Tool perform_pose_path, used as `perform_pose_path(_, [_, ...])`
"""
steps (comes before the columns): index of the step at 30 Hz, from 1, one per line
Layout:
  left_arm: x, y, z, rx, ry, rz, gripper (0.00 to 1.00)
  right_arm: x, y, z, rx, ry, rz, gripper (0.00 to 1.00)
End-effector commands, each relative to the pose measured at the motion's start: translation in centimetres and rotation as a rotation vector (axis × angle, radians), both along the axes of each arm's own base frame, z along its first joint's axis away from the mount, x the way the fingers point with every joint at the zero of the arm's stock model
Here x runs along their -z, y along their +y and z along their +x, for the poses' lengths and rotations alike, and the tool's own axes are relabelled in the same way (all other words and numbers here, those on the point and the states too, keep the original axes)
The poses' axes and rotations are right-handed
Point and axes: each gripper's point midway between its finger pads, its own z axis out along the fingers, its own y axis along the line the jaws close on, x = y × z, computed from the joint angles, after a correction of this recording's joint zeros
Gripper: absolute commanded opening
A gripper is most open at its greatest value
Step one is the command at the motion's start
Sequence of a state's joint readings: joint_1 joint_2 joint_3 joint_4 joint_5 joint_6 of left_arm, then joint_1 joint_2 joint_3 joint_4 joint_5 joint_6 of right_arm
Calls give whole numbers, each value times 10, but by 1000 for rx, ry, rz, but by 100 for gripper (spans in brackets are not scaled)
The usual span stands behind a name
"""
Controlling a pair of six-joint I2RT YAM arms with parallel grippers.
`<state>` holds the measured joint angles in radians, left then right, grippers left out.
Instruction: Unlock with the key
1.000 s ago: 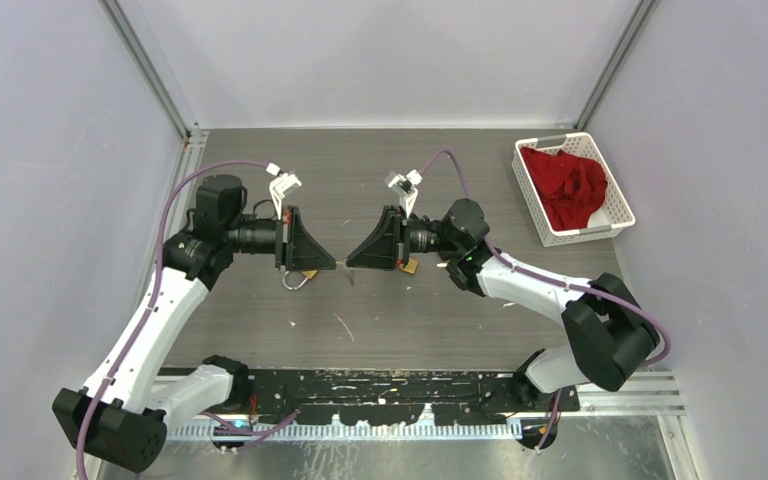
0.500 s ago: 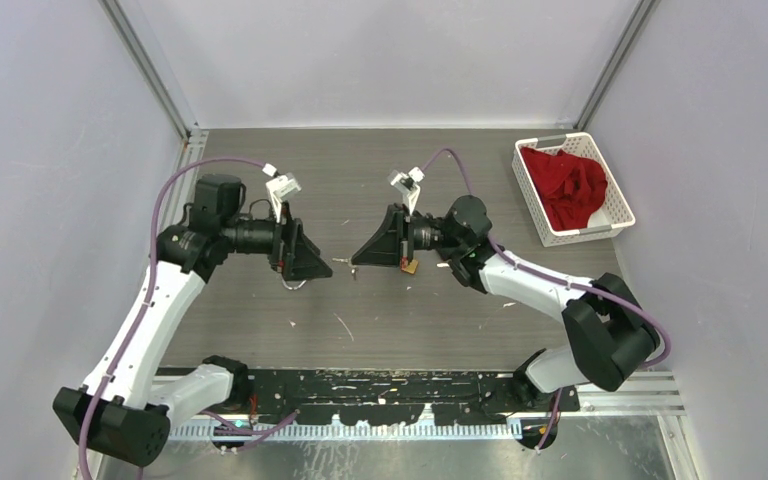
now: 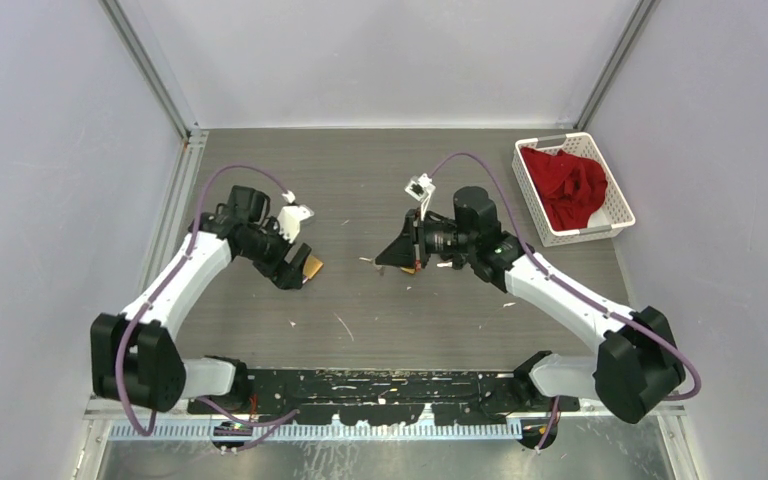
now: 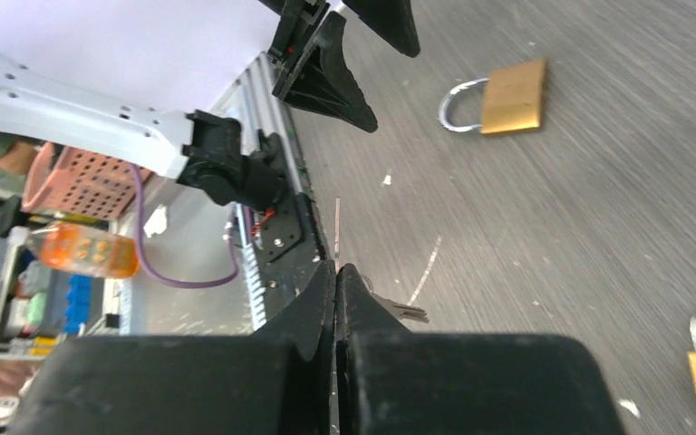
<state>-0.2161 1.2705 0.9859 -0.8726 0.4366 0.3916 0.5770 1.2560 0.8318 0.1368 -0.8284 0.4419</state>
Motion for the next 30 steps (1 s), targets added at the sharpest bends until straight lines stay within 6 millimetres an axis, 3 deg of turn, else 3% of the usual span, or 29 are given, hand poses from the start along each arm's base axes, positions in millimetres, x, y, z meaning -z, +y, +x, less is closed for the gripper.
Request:
perform_pose_path(1, [20, 5, 28, 122, -100, 101, 76, -3, -17, 15, 113, -96, -73, 1])
perform_pose_path(6, [53, 3, 30, 208, -121, 218, 71, 0, -23, 18, 149, -106, -91, 1])
perform_pose_path(13, [80, -1, 34, 304, -183, 305, 63, -8, -24, 12, 148, -123, -55, 1])
perform_pose_path(23, [94, 1, 35, 367, -214, 355, 47, -12, -24, 10, 143, -120, -33, 1])
perform_pose_path(30, [104, 8, 18, 405, -107, 378, 13, -14, -25, 8, 143, -126, -26, 1])
